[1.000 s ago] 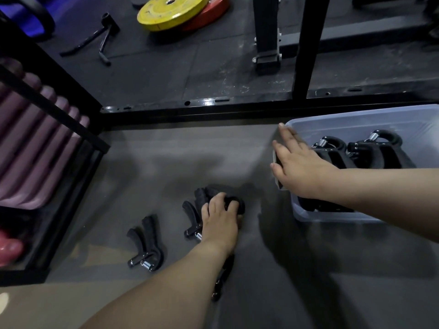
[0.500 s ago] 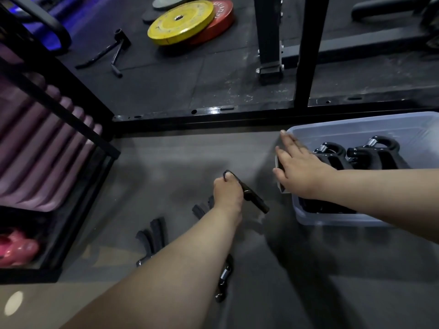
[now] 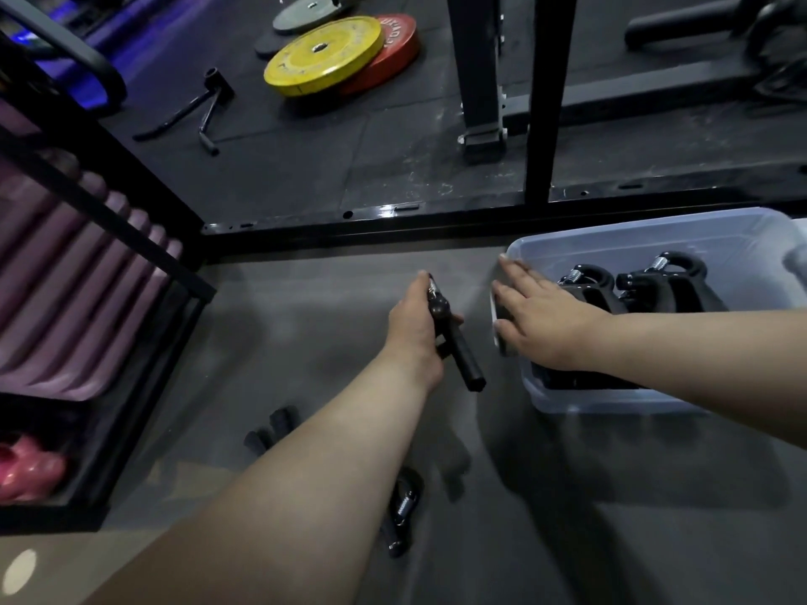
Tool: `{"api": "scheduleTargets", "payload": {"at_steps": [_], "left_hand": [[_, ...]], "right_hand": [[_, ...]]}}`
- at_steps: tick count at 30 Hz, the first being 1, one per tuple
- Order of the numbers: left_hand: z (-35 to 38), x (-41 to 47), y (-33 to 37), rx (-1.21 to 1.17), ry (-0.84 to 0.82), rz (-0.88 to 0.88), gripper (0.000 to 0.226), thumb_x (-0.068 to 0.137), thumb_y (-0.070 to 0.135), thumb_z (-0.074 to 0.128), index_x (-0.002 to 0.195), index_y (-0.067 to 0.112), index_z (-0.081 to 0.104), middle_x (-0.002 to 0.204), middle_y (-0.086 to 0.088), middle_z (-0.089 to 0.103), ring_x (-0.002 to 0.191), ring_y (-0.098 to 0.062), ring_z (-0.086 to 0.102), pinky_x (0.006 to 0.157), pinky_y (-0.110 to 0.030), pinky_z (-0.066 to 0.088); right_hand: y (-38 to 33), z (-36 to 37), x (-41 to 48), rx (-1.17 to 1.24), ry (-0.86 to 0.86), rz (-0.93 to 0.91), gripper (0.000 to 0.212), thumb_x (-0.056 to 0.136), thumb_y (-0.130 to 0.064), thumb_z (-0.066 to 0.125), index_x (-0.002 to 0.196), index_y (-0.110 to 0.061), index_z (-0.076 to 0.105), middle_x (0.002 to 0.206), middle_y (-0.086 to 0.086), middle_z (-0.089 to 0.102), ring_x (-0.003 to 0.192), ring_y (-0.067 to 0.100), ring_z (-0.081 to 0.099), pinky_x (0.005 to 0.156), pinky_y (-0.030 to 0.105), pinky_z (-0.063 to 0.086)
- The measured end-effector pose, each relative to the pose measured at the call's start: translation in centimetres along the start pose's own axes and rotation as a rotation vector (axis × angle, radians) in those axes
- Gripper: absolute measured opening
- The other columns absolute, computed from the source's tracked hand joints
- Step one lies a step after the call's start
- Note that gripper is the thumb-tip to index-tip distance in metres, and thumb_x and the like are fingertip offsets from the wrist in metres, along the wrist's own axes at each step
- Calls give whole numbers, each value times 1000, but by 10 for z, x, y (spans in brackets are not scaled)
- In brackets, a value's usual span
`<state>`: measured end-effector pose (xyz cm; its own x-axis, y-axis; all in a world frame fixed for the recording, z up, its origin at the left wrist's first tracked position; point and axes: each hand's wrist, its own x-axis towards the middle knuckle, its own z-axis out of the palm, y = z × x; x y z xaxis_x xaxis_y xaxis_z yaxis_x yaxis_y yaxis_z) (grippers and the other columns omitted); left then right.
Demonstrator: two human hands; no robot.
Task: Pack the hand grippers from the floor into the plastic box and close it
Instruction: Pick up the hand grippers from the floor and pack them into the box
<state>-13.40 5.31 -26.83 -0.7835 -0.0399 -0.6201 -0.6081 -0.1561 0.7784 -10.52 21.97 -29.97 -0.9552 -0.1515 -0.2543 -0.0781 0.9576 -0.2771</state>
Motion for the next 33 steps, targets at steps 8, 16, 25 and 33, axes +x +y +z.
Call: {"api": "scheduleTargets", "payload": {"at_steps": [8, 16, 25, 33], "left_hand": [[39, -9, 4, -43, -91, -106, 33, 93, 42, 55, 75, 14, 56, 59, -1, 53, 44, -15, 44, 43, -15, 41], [70, -11, -5, -38, -13, 6, 32, 88, 42, 60, 109, 18, 57, 108, -16, 70, 91, -36, 71, 79, -60, 57], [81, -25, -16, 363, -185, 326, 42, 87, -9, 42, 116, 18, 57, 101, -6, 64, 80, -14, 62, 69, -22, 56], [64, -10, -57, 1032, -198, 652, 45, 98, 11, 34, 141, 14, 44, 163, 2, 18, 149, -16, 19, 121, -35, 19]], "right_hand": [[0, -16, -11, 376, 108, -8, 41, 101, -30, 43, 135, -10, 53, 162, 4, 18, 147, 18, 21, 118, 29, 20], [2, -39, -36, 1176, 189, 113, 39, 102, -38, 42, 92, -13, 70, 85, 16, 72, 81, 26, 68, 80, 44, 54], [40, -40, -45, 1266, 101, 283, 19, 93, -6, 61, 110, 3, 58, 89, 22, 65, 76, 35, 66, 72, 51, 56], [78, -54, -40, 1027, 404, 419, 5, 75, -22, 66, 79, -23, 62, 64, 1, 59, 56, 22, 56, 53, 37, 48]]}}
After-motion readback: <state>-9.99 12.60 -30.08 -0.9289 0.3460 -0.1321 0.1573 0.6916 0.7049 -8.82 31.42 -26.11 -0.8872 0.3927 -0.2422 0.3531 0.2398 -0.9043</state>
